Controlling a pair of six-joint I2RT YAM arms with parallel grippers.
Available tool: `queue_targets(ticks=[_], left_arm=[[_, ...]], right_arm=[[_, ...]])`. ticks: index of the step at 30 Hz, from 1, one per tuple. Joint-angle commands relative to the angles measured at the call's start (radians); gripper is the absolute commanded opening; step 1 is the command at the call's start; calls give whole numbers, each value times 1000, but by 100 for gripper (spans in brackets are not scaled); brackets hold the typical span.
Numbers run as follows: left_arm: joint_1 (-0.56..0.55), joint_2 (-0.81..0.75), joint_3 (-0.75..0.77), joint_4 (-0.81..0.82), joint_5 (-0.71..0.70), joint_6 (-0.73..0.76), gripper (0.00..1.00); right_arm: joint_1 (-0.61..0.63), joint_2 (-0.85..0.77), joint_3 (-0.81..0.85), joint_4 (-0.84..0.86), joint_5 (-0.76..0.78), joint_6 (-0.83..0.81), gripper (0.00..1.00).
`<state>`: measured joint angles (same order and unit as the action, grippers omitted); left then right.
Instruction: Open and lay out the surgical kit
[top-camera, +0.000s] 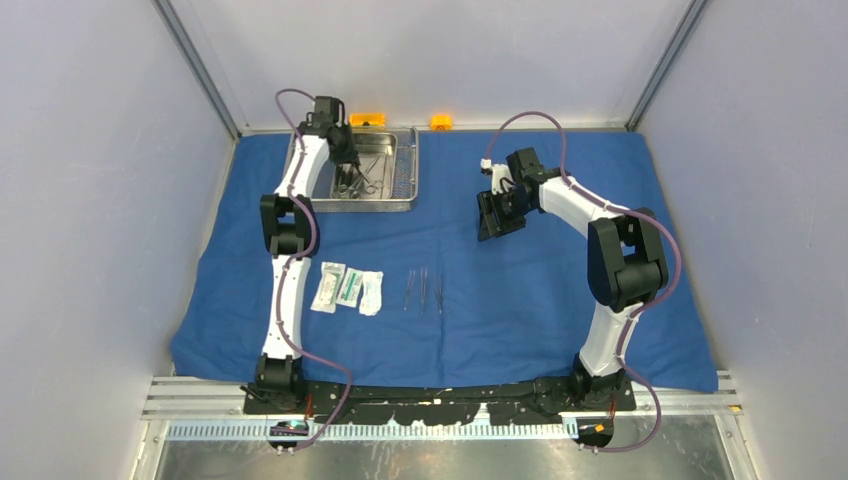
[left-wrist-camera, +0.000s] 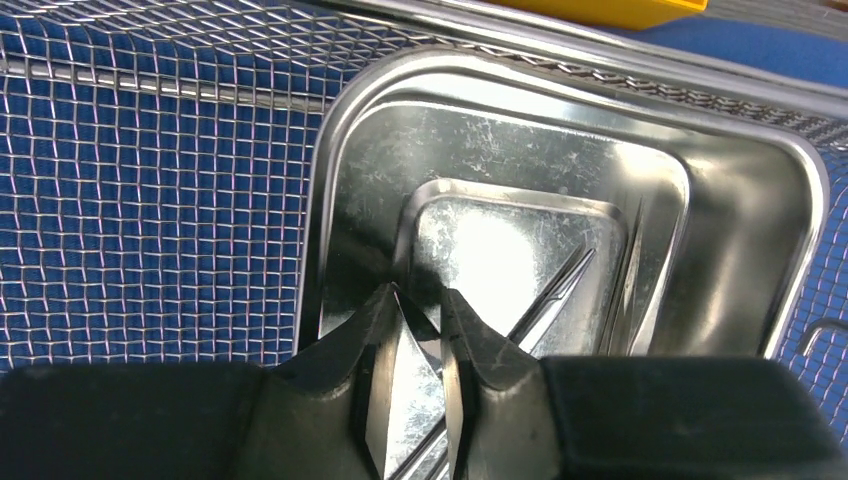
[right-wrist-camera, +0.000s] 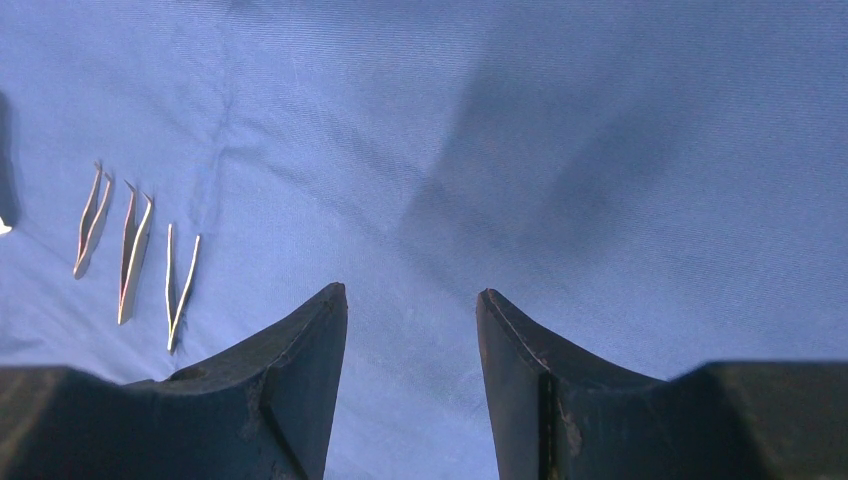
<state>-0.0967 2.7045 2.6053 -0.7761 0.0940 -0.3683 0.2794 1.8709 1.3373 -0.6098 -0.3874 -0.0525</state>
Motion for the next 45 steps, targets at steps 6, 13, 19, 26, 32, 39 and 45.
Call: queue_targets(ticks=[6, 13, 19, 26, 32, 39, 45], left_arm=[[28, 66, 31, 7, 36, -55, 16], [38, 54, 33, 12, 55, -69, 7], [47, 20, 36, 21, 84, -78, 0], [64, -43, 45, 69, 179, -108, 0], [84, -117, 7, 119, 273, -117, 0], [92, -171, -46, 154, 342, -123, 0], [124, -235, -118, 230, 504, -149, 0]], right_arm=[[-5, -14, 19, 2, -5, -17, 55], [-4, -8, 22, 2, -8, -14, 55], [-4, -9, 24, 2, -13, -12, 55], [-5, -26, 23, 3, -17, -9, 55], [-5, -50, 22, 2, -17, -10, 55], [-4, -70, 16, 2, -18, -13, 55], [-4, -82, 16, 2, -15, -13, 55]])
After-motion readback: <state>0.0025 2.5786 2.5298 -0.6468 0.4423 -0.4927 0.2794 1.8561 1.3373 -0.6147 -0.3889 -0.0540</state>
